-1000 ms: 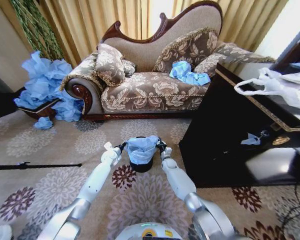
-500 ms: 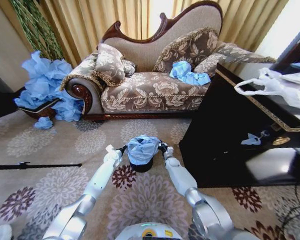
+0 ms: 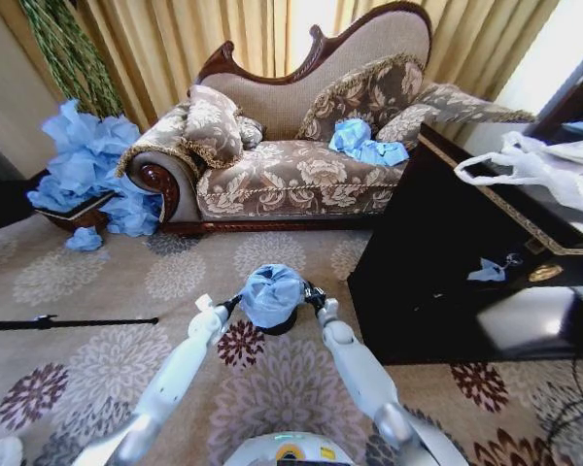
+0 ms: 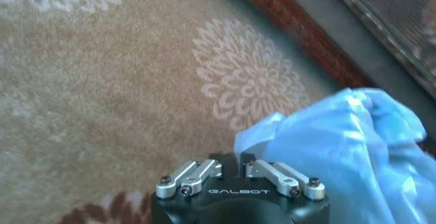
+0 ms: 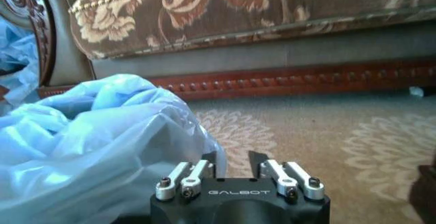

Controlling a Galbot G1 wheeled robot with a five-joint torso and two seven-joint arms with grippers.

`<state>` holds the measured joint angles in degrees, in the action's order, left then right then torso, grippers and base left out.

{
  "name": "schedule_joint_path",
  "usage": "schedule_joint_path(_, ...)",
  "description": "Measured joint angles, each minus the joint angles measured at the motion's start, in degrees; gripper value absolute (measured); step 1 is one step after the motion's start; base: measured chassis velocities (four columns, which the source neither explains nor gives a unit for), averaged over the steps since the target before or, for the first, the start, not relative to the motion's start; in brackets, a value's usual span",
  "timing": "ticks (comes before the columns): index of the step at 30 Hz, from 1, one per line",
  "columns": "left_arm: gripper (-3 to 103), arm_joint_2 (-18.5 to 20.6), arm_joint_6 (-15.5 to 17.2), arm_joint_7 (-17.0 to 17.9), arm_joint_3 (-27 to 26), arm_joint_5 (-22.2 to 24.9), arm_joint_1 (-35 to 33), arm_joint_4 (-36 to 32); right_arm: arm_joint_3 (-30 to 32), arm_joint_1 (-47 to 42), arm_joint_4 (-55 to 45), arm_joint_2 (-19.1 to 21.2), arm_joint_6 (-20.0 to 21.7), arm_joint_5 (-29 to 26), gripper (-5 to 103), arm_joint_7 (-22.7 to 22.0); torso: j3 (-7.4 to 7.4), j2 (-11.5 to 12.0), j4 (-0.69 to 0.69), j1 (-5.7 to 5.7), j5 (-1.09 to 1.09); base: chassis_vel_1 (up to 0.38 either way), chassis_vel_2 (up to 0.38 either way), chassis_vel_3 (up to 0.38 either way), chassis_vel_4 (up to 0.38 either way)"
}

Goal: Place a garbage bag over the trash bin.

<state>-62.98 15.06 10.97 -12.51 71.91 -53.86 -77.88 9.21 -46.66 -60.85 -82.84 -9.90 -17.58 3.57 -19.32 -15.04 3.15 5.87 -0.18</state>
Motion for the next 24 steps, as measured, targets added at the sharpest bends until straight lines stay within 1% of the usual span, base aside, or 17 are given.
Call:
schedule_joint_path(2, 26, 1.2, -1.5, -1.8, -0.3, -2.2, -2.2, -1.7, 0.6, -3.6, -4.5, 1.6, -0.5, -0.1, 43, -0.2, -0.01, 0.0, 0.02, 0.01, -0.03, 0.000, 0.000, 0.000, 0.000)
schedule_joint_path(3, 26, 1.6, -1.8, -2.0, -0.6, -2.5, -2.8, -2.6, 0.8, -4.6, -5.9, 2.0, -0.6, -0.1, 49, -0.4, -0.01, 0.0, 0.02, 0.01, -0.03, 0.000, 0.000, 0.000, 0.000)
schedule_joint_path(4, 32, 2.3, -2.1, -2.3, -1.2, -2.7, -4.0, -4.4, 1.3, -6.5, -8.7, 2.9, -0.5, -0.1, 49, -0.9, -0.01, 0.0, 0.02, 0.01, -0.01, 0.000, 0.000, 0.000, 0.000)
schedule_joint_path(5, 32, 2.3, -2.1, -2.3, -1.2, -2.7, -4.0, -4.4, 1.3, -6.5, -8.7, 2.9, -0.5, -0.1, 49, -0.9, -0.01, 0.0, 0.02, 0.01, -0.01, 0.000, 0.000, 0.000, 0.000)
schedule_joint_path(7, 43, 5.2, -2.4, -2.2, -3.2, -4.9, -8.3, -10.9, 2.9, -11.5, -17.5, 5.5, 1.3, -0.9, 65, -2.4, 0.00, 0.0, 0.04, 0.00, 0.00, 0.000, 0.000, 0.000, 0.000)
schedule_joint_path(9, 48, 6.8, -2.4, -1.6, -4.0, -7.7, -10.9, -14.3, 3.7, -13.9, -22.4, 6.9, 2.6, -1.4, 70, -3.4, 0.00, 0.0, 0.01, 0.00, -0.01, 0.000, 0.000, 0.000, 0.000)
schedule_joint_path(10, 59, 8.7, -2.6, -0.8, -4.9, -10.6, -13.4, -18.3, 4.4, -16.3, -27.5, 8.2, 3.6, -2.2, 76, -4.4, 0.00, 0.0, 0.00, 0.00, -0.05, 0.000, 0.000, 0.000, 0.000)
schedule_joint_path(11, 59, 8.7, -2.6, -0.8, -4.9, -10.6, -13.4, -18.3, 4.4, -16.3, -27.5, 8.2, 3.6, -2.2, 76, -4.4, 0.00, 0.0, 0.00, 0.00, -0.05, 0.000, 0.000, 0.000, 0.000)
schedule_joint_path(12, 65, 9.9, -3.0, -0.5, -5.4, -12.0, -14.6, -20.8, 4.6, -17.5, -30.1, 8.9, 4.3, -2.7, 81, -4.9, 0.00, 0.0, -0.01, 0.00, -0.01, 0.000, 0.000, 0.000, 0.000)
schedule_joint_path(13, 65, 11.1, -3.6, -0.3, -5.5, -13.5, -15.3, -23.3, 4.7, -18.5, -32.7, 9.3, 5.0, -3.3, 86, -5.4, 0.00, 0.0, -0.01, 0.00, 0.00, 0.000, 0.000, 0.000, 0.000)
schedule_joint_path(15, 70, 12.5, -4.2, -0.2, -5.2, -15.3, -15.3, -25.7, 4.7, -19.6, -35.8, 9.6, 5.7, -3.8, 91, -5.9, 0.00, 0.0, 0.00, 0.00, -0.01, 0.000, 0.000, 0.000, 0.000)
schedule_joint_path(17, 81, 14.8, -4.9, -0.2, -3.2, -18.6, -13.3, -28.4, 4.3, -20.8, -39.5, 10.0, 6.2, -4.3, 96, -6.0, -0.01, 0.0, -0.02, 0.00, -0.01, 0.000, 0.000, 0.000, 0.000)
schedule_joint_path(18, 89, 16.8, -5.0, -0.3, -0.4, -21.9, -9.5, -29.4, 3.9, -22.0, -42.1, 10.5, 6.3, -4.4, 99, -5.9, -0.01, 0.0, 0.00, 0.01, -0.04, 0.000, 0.000, 0.000, 0.000)
schedule_joint_path(20, 86, 18.0, -5.0, -0.6, 1.9, -23.7, -6.8, -29.5, 3.8, -22.8, -43.6, 10.8, 6.4, -4.4, 99, -5.8, -0.01, 0.0, 0.03, 0.01, -0.02, 0.000, 0.000, 0.000, 0.000)
schedule_joint_path(22, 76, 21.5, -4.6, -1.3, 10.5, -25.9, 2.2, -28.0, 4.4, -25.0, -45.6, 11.5, 6.2, -4.1, 100, -5.5, -0.01, 0.0, 0.03, 0.01, 0.01, 0.000, 0.000, 0.000, 0.000)
schedule_joint_path(23, 76, 21.5, -4.6, -1.3, 10.5, -25.9, 2.2, -28.0, 4.4, -25.0, -45.6, 11.5, 6.2, -4.1, 100, -5.5, -0.01, 0.0, 0.03, 0.01, 0.01, 0.000, 0.000, 0.000, 0.000)
schedule_joint_path(24, 71, 22.6, -4.6, -1.9, 15.0, -26.1, 7.1, -25.9, 5.2, -26.4, -46.0, 11.8, 5.8, -3.8, 100, -5.4, -0.02, 0.0, 0.03, 0.01, -0.02, 0.000, 0.000, 0.000, 0.000)
